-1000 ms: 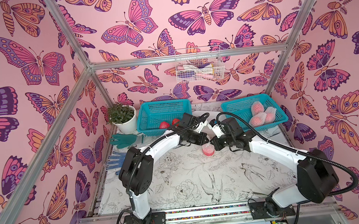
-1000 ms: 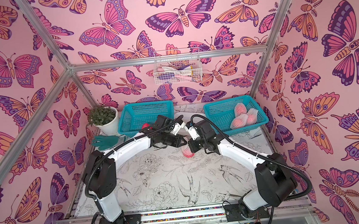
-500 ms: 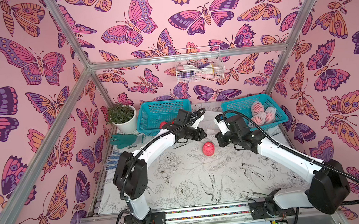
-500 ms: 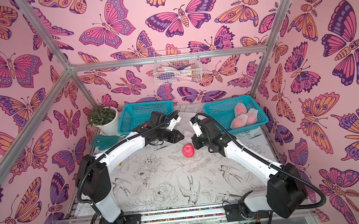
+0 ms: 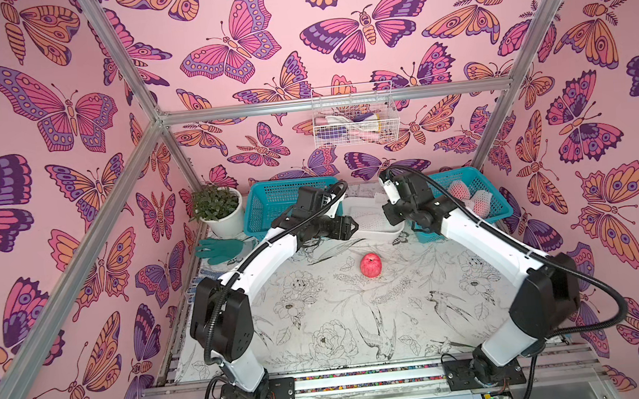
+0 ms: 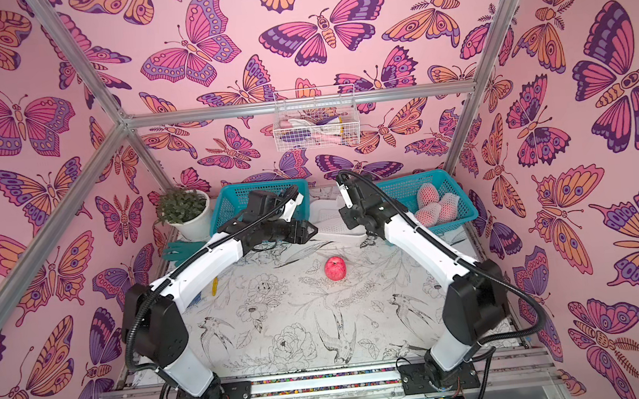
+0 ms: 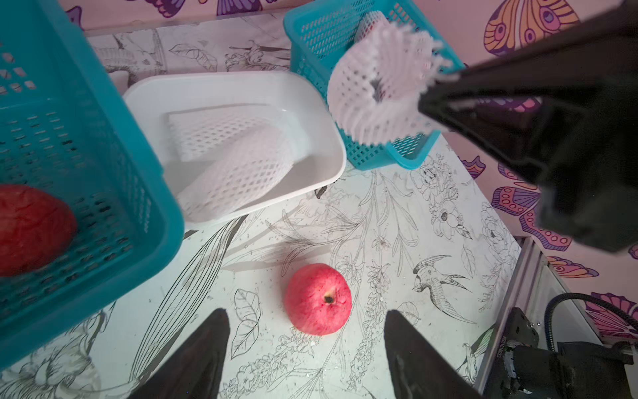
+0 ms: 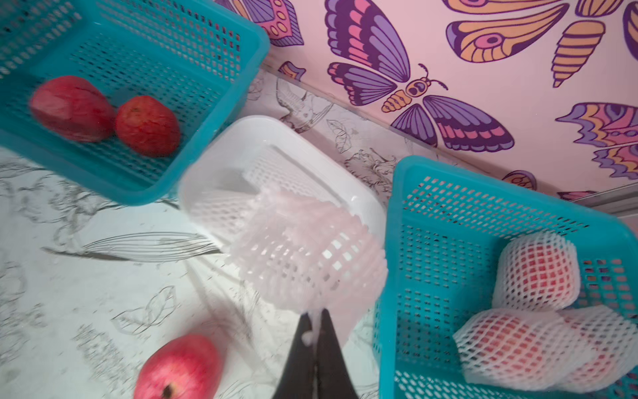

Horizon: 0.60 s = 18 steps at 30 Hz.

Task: Remove foam nets from apples
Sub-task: Remove the foam net from the apple, then place the foam net into the storage box.

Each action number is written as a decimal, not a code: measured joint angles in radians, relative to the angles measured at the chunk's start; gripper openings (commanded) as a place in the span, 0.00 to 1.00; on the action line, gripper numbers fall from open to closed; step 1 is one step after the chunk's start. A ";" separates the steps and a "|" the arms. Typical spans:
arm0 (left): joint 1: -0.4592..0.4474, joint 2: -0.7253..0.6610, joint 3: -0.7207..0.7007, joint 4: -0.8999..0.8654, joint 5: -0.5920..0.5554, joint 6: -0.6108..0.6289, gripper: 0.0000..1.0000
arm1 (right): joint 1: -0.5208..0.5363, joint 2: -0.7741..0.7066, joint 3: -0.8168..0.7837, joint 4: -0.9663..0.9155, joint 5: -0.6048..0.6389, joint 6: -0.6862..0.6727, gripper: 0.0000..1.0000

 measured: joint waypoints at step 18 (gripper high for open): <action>0.057 -0.035 -0.172 -0.010 0.012 0.007 0.71 | 0.008 0.319 0.174 -0.178 0.097 -0.159 0.00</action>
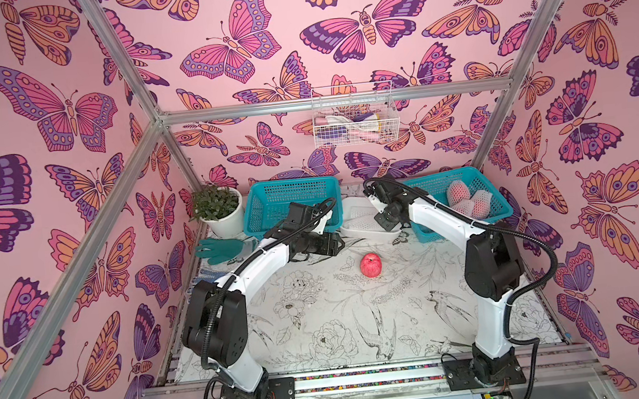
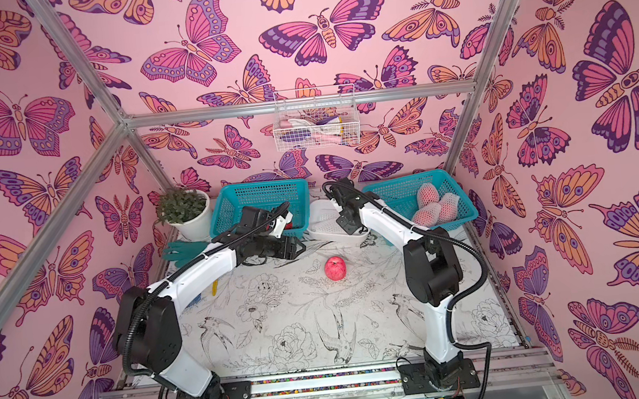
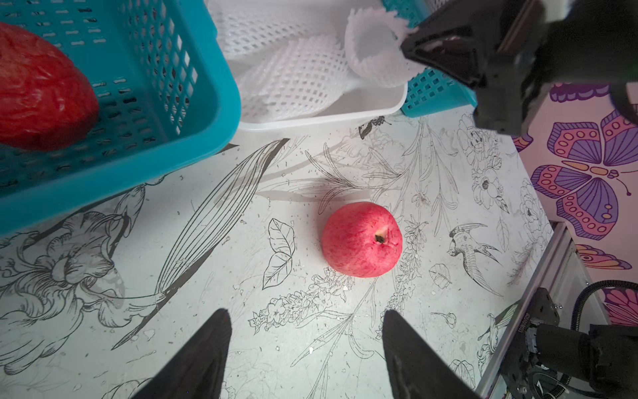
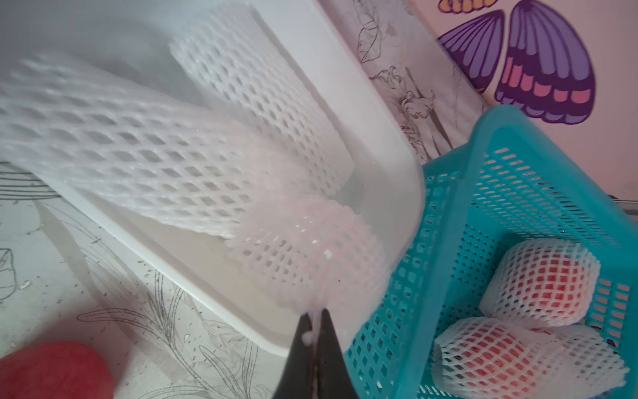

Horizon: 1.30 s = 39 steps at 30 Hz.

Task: Remove foam nets from apples
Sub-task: Place the foam net into the storage box.

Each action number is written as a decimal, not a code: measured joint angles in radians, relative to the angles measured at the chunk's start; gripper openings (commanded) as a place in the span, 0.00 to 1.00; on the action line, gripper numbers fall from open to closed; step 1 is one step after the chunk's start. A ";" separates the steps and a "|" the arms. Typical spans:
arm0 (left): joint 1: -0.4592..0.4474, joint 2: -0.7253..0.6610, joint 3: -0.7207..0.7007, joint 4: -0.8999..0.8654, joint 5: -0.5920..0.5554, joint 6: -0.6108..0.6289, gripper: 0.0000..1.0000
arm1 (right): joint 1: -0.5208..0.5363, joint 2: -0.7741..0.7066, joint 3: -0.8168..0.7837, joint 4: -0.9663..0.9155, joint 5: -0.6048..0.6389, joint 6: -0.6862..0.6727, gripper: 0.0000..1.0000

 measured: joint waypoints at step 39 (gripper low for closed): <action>-0.155 -0.040 0.007 -0.124 -0.158 0.095 0.87 | 0.024 -0.140 -0.130 -0.010 -0.043 0.041 0.64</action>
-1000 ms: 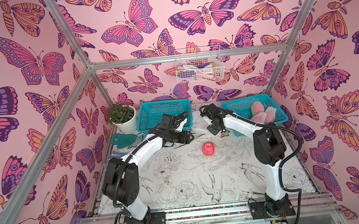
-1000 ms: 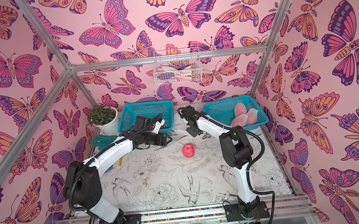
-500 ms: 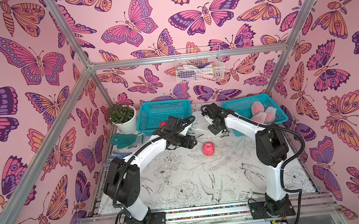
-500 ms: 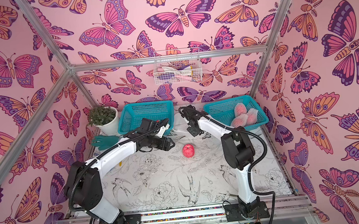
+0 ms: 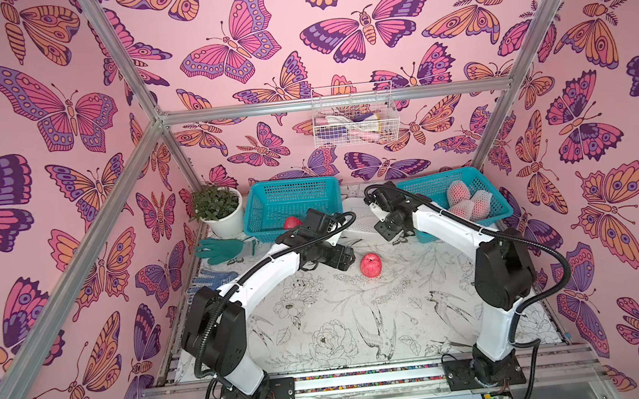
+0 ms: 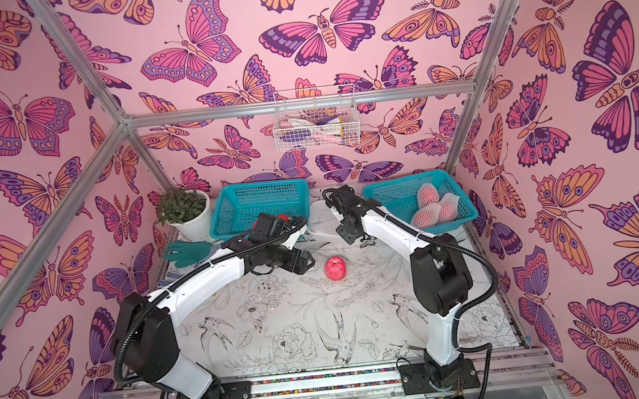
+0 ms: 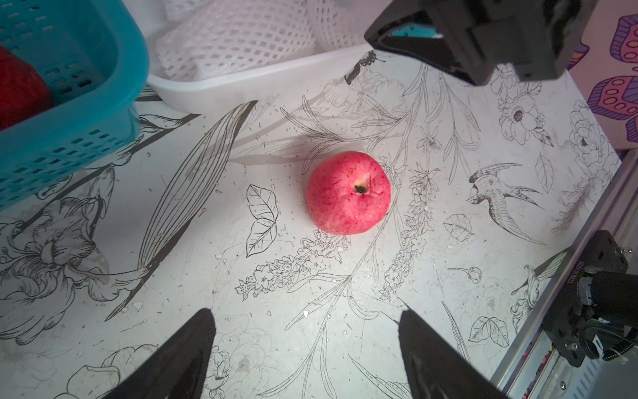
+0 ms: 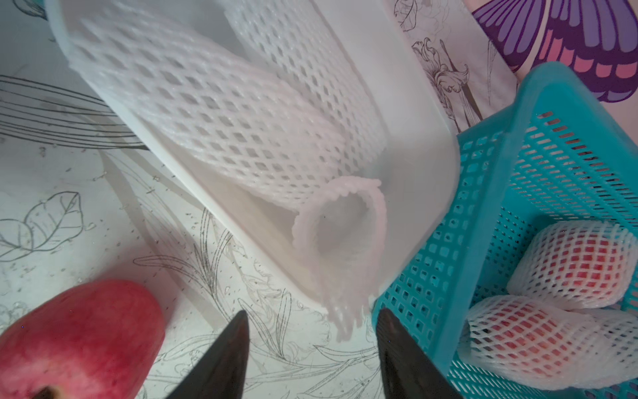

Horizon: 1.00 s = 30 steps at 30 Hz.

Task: Remove foam nets from apples
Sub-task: Place the foam net into the storage box, then pick up the apple from the center of the board.

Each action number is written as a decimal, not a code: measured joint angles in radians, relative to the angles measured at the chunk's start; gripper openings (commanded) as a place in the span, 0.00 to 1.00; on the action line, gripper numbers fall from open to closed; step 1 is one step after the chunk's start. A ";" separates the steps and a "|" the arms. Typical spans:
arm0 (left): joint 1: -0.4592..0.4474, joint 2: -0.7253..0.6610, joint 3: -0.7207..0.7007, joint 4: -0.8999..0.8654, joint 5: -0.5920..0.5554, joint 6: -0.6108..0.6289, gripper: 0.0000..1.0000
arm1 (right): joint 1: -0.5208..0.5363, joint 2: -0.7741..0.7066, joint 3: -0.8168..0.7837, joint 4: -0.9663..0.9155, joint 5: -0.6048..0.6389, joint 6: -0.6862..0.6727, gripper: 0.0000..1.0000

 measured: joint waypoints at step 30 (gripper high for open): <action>-0.135 0.326 0.283 -0.071 -0.025 0.105 0.91 | -0.131 -0.306 -0.237 0.046 -0.129 0.174 0.69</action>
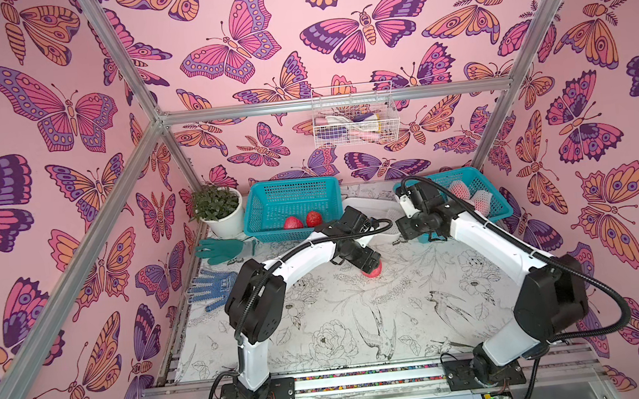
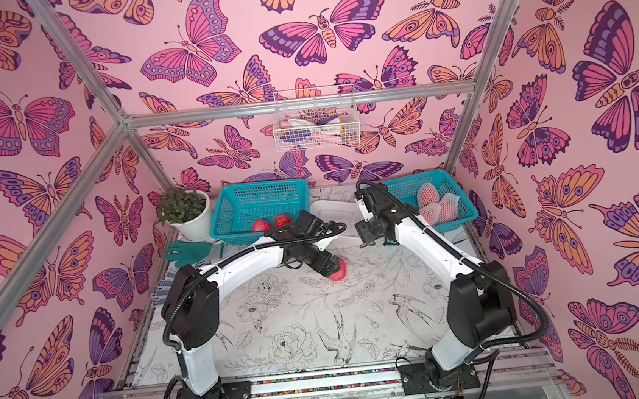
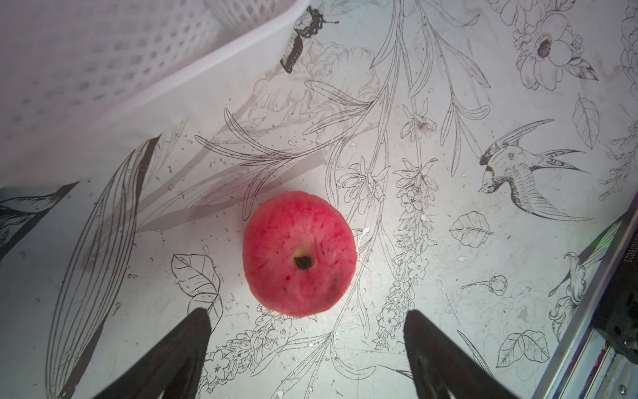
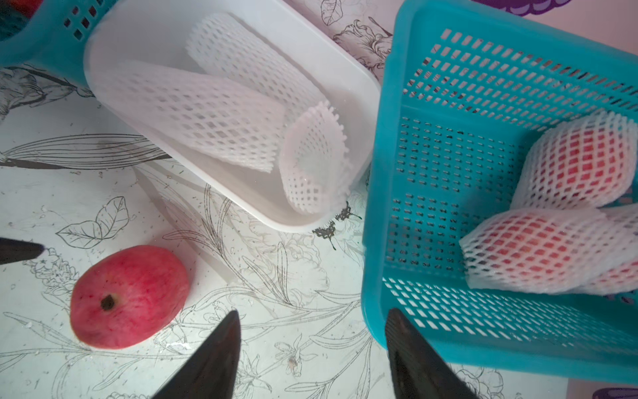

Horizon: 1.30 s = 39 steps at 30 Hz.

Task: Remove foam nets from apples
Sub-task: Pick up the apple from the center of the board.

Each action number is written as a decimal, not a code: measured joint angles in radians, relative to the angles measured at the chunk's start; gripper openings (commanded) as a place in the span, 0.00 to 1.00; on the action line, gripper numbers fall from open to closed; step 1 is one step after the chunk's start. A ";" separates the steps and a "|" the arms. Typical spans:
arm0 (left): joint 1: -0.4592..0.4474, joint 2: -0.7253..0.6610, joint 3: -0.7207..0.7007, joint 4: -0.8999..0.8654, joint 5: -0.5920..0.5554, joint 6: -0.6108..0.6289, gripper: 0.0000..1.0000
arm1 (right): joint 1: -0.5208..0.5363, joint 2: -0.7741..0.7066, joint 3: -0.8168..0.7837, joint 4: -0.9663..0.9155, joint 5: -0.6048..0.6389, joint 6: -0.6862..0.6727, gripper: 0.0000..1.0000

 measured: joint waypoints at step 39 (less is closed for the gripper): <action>-0.037 0.087 0.051 -0.084 -0.080 0.063 0.54 | -0.034 -0.050 -0.047 0.016 -0.006 0.038 0.70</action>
